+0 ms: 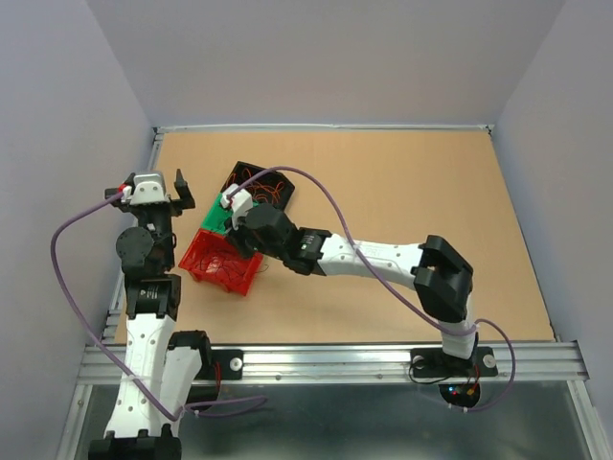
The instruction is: Untangle the cables
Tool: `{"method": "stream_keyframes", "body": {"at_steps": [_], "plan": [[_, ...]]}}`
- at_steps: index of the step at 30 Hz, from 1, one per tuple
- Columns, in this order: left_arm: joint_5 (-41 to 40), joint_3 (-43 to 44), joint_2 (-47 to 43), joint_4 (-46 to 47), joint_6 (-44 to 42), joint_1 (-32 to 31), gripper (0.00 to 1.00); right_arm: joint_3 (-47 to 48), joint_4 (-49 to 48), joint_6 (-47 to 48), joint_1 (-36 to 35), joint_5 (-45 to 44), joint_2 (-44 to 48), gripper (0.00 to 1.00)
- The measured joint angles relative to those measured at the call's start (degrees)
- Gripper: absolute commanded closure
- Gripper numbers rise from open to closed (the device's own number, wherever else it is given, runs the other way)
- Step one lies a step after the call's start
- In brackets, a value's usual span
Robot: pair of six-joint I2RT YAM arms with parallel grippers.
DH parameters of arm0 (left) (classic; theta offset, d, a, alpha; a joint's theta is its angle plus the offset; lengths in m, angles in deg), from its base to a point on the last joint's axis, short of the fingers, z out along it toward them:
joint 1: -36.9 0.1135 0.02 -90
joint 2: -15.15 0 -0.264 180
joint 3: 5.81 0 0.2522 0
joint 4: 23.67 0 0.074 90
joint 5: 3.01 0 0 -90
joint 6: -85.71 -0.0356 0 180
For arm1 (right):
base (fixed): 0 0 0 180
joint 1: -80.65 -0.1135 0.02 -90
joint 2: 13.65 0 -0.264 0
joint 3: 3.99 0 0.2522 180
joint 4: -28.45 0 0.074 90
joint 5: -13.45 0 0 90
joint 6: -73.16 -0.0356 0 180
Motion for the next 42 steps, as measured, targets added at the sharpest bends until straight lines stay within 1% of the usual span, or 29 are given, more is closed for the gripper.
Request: {"method": "stream_keyframes", "body": {"at_steps": [4,6,7,9,10,11,13,14,15,18,20,22,23,26,28,31,32,34,35,37,38,39,41,42], "plan": [[-3.06,0.00,-0.55,1.22,1.36,2.86,0.01,2.36,-2.36,0.00,0.17,1.62,-7.26,0.99],[-3.19,0.00,-0.37,1.38,1.90,4.00,0.01,4.44,-3.15,-0.57,0.33,1.57,-12.31,1.00],[-3.10,0.02,-0.20,1.38,2.19,4.48,0.01,6.80,-2.78,-1.07,0.44,1.31,-16.59,0.99],[-2.73,0.02,0.33,1.36,2.69,5.01,0.01,10.01,-1.55,-1.42,0.52,0.79,-21.73,0.99],[-2.23,0.02,0.96,1.36,2.84,5.20,0.01,13.86,0.26,-2.27,0.61,0.00,-26.71,0.99],[-2.03,0.02,1.25,1.38,2.99,5.25,0.01,14.97,-0.55,-3.28,0.83,-1.05,-28.59,0.99],[-1.22,0.02,1.88,1.38,3.08,5.27,0.01,16.17,-0.61,-4.22,1.14,0.37,-29.33,0.98],[-0.83,0.02,2.40,1.31,3.13,5.29,0.01,15.78,-0.63,-5.29,1.57,0.87,-29.29,0.93],[-0.52,0.02,2.80,1.29,3.10,5.27,0.01,15.15,-1.14,-5.90,1.86,1.29,-29.03,0.91],[0.61,0.02,3.04,1.40,3.15,5.29,0.01,9.64,-1.70,-7.26,3.02,1.07,-25.35,0.88],[1.40,0.02,3.08,1.53,3.13,5.29,0.01,4.87,-0.46,-7.98,4.13,0.48,-21.53,0.88],[2.01,0.02,3.48,1.79,3.13,5.29,0.01,1.79,1.73,-8.31,5.55,0.17,-18.56,0.86],[2.25,0.02,3.72,1.84,3.13,5.29,0.01,0.87,2.71,-8.31,6.45,0.00,-17.40,0.77],[3.41,0.02,4.83,1.84,3.10,5.29,0.01,0.37,4.46,-7.37,8.48,0.02,-15.50,0.66],[3.82,0.02,5.53,1.84,3.08,5.29,0.01,0.42,4.52,-6.80,9.22,0.31,-14.82,0.59],[4.50,0.02,6.58,1.84,2.89,5.29,0.01,0.46,4.61,-6.14,9.40,1.18,-13.94,0.53],[4.72,0.02,6.84,1.84,2.78,5.29,0.01,0.46,4.76,-5.81,9.31,1.49,-13.64,0.45],[5.33,0.02,7.28,1.84,2.67,5.29,0.01,0.46,5.49,-5.66,9.11,2.25,-12.66,0.38],[5.68,0.02,7.43,1.84,2.58,5.29,0.01,0.46,5.95,-5.42,8.87,2.43,-11.74,0.31],[6.45,0.02,7.85,1.88,2.49,5.29,0.01,0.44,6.36,-5.22,8.50,2.89,-9.66,0.23],[6.78,0.02,8.11,1.92,2.45,5.29,0.01,0.42,6.62,-5.11,8.28,3.04,-8.39,0.13],[7.08,0.02,8.50,2.01,2.45,5.29,0.01,0.39,6.64,-5.01,8.28,3.26,-7.26,0.08],[7.74,0.02,9.27,2.12,2.29,5.29,0.01,0.00,6.60,-4.92,8.24,3.30,-3.76,0.00],[8.00,0.02,9.57,2.14,2.23,5.29,0.01,-0.48,6.56,-4.94,8.22,3.26,-1.97,0.00]]}}
